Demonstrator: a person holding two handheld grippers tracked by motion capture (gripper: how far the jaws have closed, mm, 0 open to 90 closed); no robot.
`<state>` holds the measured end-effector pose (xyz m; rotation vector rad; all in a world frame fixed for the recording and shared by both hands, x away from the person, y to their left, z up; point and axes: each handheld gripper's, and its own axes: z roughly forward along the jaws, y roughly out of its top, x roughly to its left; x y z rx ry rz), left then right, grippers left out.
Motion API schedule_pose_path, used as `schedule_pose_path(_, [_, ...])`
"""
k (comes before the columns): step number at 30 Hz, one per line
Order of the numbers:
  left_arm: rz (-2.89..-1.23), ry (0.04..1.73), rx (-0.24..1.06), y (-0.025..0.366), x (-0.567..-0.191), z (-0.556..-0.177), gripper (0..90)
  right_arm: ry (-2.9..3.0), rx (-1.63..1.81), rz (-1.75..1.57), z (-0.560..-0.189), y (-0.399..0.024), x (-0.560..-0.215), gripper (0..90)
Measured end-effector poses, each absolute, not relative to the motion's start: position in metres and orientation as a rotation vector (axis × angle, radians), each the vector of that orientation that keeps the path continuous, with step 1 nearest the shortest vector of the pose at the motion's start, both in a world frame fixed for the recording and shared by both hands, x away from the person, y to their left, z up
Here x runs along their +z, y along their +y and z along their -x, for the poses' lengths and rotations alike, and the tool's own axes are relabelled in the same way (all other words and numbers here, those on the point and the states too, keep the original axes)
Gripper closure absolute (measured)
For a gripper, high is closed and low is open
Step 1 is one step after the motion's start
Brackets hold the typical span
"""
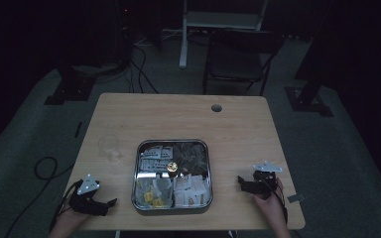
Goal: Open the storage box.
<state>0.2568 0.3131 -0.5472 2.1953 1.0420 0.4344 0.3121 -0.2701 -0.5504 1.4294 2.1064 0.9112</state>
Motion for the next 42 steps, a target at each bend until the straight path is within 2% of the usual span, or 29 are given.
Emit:
schedule_pose_path(9, [-2.196, 1.039, 0.433, 0.313, -0.547, -0.257, 0.9, 2.041, 0.888, -1.497, -0.306, -0.273, -0.550, 12.1])
schedule_pose_path(15, [-2.196, 1.039, 0.433, 0.313, -0.547, -0.257, 0.9, 2.090, 1.026, -1.570, -0.304, -0.289, -0.545, 11.5])
schedule_pose_path(25, [-2.196, 1.039, 0.433, 0.313, -0.547, -0.257, 0.9, 2.176, 1.037, -1.506, -0.303, -0.286, -0.542, 12.5])
schedule_pose_path(42, [-2.196, 1.039, 0.433, 0.313, -0.547, -0.257, 0.9, 2.209, 1.211, -1.333, -0.300, -0.266, -0.509, 12.5])
